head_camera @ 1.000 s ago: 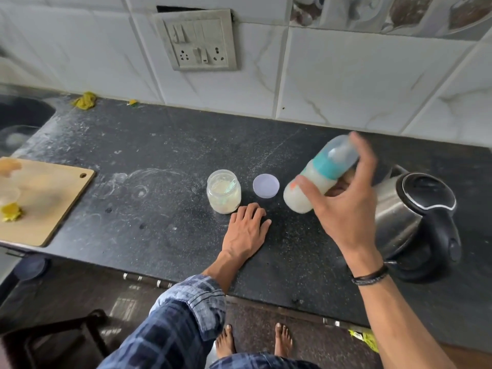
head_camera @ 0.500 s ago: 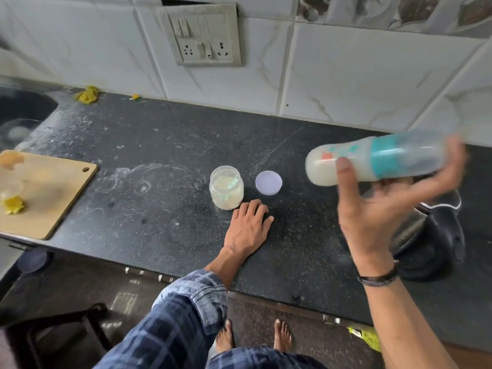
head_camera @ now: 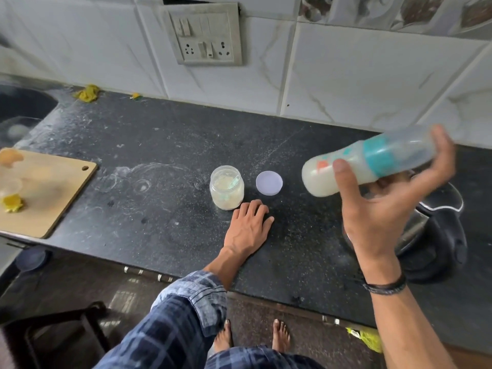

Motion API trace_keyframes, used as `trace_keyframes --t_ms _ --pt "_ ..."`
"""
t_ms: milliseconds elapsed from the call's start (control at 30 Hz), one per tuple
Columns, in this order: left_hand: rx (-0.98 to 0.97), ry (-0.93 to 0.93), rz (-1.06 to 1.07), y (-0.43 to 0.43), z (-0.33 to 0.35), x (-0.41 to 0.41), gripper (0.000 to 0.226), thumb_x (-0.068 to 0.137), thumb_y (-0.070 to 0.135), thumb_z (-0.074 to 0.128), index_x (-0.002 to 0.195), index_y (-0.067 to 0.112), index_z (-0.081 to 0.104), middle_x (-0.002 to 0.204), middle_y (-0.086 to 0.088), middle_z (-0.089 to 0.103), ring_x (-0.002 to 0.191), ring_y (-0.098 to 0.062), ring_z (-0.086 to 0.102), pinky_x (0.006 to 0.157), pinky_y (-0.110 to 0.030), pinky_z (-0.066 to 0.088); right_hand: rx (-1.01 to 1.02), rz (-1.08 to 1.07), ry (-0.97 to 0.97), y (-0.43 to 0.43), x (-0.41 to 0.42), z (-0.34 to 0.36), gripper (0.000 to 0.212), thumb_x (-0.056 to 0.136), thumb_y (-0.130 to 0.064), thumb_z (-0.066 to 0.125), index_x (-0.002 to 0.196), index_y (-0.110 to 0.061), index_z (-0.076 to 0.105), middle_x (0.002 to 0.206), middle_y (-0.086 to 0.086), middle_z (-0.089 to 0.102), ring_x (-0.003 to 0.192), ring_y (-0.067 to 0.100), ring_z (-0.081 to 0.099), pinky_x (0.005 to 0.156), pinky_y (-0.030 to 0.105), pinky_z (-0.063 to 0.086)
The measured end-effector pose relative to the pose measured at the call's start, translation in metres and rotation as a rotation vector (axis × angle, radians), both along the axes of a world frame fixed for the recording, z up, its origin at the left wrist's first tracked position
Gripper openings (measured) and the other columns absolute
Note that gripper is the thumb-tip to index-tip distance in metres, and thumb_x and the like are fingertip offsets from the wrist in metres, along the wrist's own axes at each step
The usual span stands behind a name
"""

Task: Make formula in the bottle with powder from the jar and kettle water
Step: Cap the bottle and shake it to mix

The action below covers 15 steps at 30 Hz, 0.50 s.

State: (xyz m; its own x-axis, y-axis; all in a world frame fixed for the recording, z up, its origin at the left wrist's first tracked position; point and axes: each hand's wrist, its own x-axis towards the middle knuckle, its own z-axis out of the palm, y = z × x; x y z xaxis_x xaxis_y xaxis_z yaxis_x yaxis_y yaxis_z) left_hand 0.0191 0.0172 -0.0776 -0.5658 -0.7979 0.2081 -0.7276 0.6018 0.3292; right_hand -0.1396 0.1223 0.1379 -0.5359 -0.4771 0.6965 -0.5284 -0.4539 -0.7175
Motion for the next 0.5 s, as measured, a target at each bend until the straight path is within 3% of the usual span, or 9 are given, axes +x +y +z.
trace_keyframes --t_ms 67,133,200,300,333,433,500 --pt "0.000 0.001 -0.001 0.0001 -0.0008 0.0007 0.032 0.106 0.048 0.042 0.119 0.021 0.055 0.127 0.002 0.053 0.107 -0.023 0.049 0.091 -0.040 0.043 0.055 -0.015 -0.005 -0.0011 0.0021 -0.0014 0.093 0.088 -0.026 0.089 0.154 -0.026 0.024 0.153 -0.013 0.043 0.128 0.023 0.063 0.088 0.044 0.064" --pt "-0.003 0.011 -0.004 0.0002 -0.0008 0.0010 0.032 0.106 0.048 0.041 0.119 0.022 0.055 0.127 0.002 0.053 0.107 -0.022 0.049 0.091 -0.040 0.043 0.204 0.008 -0.022 -0.0009 0.0039 -0.0048 0.095 0.084 -0.030 0.091 0.155 -0.023 0.028 0.140 -0.018 0.054 0.114 0.011 0.069 0.087 0.044 0.064" --pt "-0.003 0.009 -0.006 -0.0008 -0.0019 0.0005 0.032 0.106 0.048 0.041 0.119 0.023 0.054 0.128 0.003 0.052 0.107 -0.022 0.049 0.091 -0.039 0.043 0.065 0.014 -0.023 0.0021 0.0026 -0.0011 0.096 0.086 -0.020 0.090 0.155 -0.010 0.024 0.143 -0.022 0.051 0.118 0.009 0.067 0.089 0.034 0.063" --pt "-0.003 0.004 0.003 -0.0010 -0.0023 -0.0006 0.031 0.105 0.048 0.043 0.119 0.023 0.055 0.127 0.003 0.053 0.108 -0.023 0.049 0.091 -0.040 0.043 -0.224 -0.044 0.045 0.0000 -0.0057 0.0037 0.098 0.090 -0.011 0.085 0.150 0.007 0.011 0.156 0.022 0.029 0.142 0.025 0.051 0.105 0.033 0.055" --pt "-0.003 0.005 0.003 -0.0008 -0.0032 -0.0001 0.031 0.105 0.048 0.044 0.119 0.022 0.055 0.128 0.002 0.053 0.108 -0.023 0.049 0.092 -0.041 0.043 -0.201 -0.052 0.070 -0.0011 -0.0053 0.0033 0.097 0.090 -0.014 0.085 0.151 0.006 0.011 0.153 0.023 0.028 0.143 0.024 0.049 0.108 0.034 0.053" --pt "-0.008 0.015 -0.001 -0.0001 -0.0045 0.0004 0.031 0.105 0.048 0.044 0.120 0.022 0.055 0.128 0.002 0.053 0.108 -0.023 0.050 0.092 -0.041 0.044 0.107 0.068 -0.008 0.0004 0.0019 -0.0022 0.093 0.085 -0.025 0.088 0.153 -0.017 0.026 0.144 -0.021 0.050 0.122 0.016 0.066 0.095 0.046 0.062" --pt "-0.011 0.020 -0.004 0.0001 -0.0043 -0.0008 0.031 0.105 0.048 0.043 0.119 0.023 0.055 0.127 0.003 0.053 0.108 -0.023 0.050 0.091 -0.041 0.044 -0.002 0.053 -0.042 0.0025 0.0029 0.0009 0.096 0.087 -0.020 0.088 0.154 -0.007 0.022 0.145 -0.032 0.047 0.125 0.014 0.064 0.093 0.040 0.063"
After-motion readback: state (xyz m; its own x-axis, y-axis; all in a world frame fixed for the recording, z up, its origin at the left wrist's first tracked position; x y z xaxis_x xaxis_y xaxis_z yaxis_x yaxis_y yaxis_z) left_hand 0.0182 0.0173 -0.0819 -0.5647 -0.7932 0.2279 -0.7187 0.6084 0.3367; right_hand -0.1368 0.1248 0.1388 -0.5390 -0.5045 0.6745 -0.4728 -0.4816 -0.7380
